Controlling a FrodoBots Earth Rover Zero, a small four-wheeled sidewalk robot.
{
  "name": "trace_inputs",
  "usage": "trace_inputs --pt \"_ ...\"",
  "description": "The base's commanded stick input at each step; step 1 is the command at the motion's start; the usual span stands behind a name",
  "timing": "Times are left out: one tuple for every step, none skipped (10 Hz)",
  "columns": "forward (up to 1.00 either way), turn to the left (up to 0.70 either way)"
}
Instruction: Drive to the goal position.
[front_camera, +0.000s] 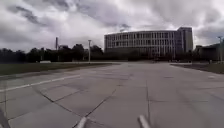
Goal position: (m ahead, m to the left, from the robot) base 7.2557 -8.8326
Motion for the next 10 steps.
trace_inputs --pt "0.70 0.36" --pt "0.70 0.36" --pt "0.70 0.36" --pt "0.70 0.36" --pt "0.70 0.36" --pt "0.70 0.36" --pt "0.70 0.01" --pt "0.70 0.01" --pt "0.70 0.01" --pt "0.70 0.01"
